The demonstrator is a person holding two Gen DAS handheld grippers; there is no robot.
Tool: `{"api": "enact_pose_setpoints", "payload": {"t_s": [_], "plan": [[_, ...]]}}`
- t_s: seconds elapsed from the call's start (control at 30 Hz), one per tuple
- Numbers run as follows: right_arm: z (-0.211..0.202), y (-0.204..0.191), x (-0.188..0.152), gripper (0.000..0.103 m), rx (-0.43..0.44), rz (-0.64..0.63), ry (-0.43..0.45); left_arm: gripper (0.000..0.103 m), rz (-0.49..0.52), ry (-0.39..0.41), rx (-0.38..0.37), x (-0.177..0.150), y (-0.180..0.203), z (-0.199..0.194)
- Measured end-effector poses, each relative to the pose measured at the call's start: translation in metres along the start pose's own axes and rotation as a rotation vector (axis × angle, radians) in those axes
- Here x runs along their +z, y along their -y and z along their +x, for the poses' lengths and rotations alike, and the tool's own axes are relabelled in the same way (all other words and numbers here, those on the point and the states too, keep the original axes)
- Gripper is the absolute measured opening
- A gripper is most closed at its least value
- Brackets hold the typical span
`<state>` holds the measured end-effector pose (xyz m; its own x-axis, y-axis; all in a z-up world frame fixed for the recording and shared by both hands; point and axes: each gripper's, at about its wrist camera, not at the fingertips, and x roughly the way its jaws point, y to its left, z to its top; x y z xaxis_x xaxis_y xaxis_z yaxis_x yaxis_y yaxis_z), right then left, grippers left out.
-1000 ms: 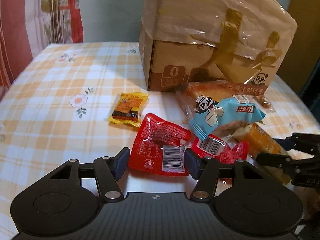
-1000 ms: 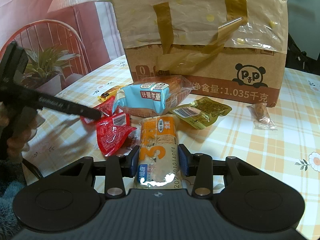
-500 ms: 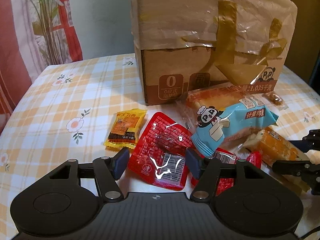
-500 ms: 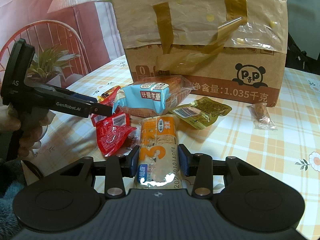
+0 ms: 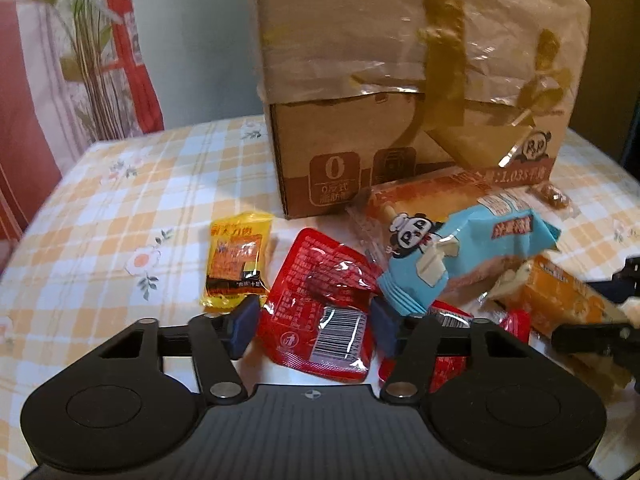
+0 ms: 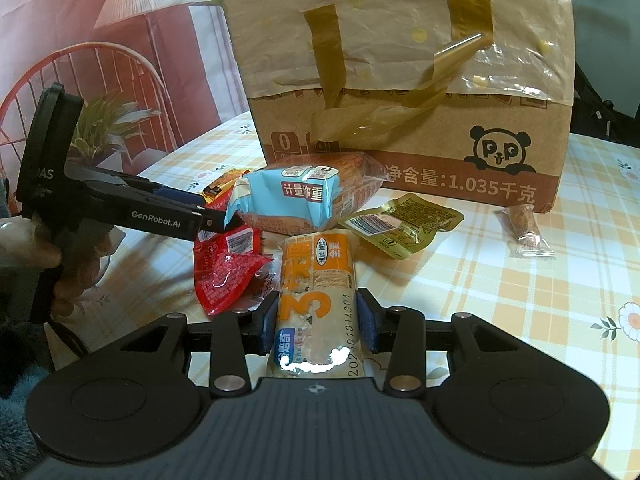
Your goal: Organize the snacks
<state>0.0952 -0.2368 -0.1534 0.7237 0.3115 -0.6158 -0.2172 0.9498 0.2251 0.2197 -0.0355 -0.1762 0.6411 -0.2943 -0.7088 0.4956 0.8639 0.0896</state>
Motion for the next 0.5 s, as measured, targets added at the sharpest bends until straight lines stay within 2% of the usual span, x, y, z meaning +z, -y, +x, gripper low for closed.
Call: {"api": "enact_pose_setpoints", "payload": {"t_s": [0.03,0.1,0.13,0.4,0.5], "plan": [[0.0,0.001,0.0,0.043,0.0,0.0,0.0,0.051,0.02,0.006,0.009,-0.001,0.003,-0.002],[0.0,0.001,0.0,0.043,0.0,0.0,0.0,0.032,0.04,0.019,-0.001,-0.002,0.008,-0.009],[0.0,0.0,0.0,0.043,0.0,0.0,0.0,0.009,0.029,-0.014,-0.025,-0.003,0.008,-0.009],[0.0,0.0,0.0,0.043,0.0,0.002,0.0,0.01,-0.029,-0.041,-0.037,-0.01,0.0,-0.017],[0.0,0.0,0.0,0.043,-0.001,0.001,0.0,0.014,-0.043,-0.015,-0.057,-0.003,-0.006,-0.017]]}}
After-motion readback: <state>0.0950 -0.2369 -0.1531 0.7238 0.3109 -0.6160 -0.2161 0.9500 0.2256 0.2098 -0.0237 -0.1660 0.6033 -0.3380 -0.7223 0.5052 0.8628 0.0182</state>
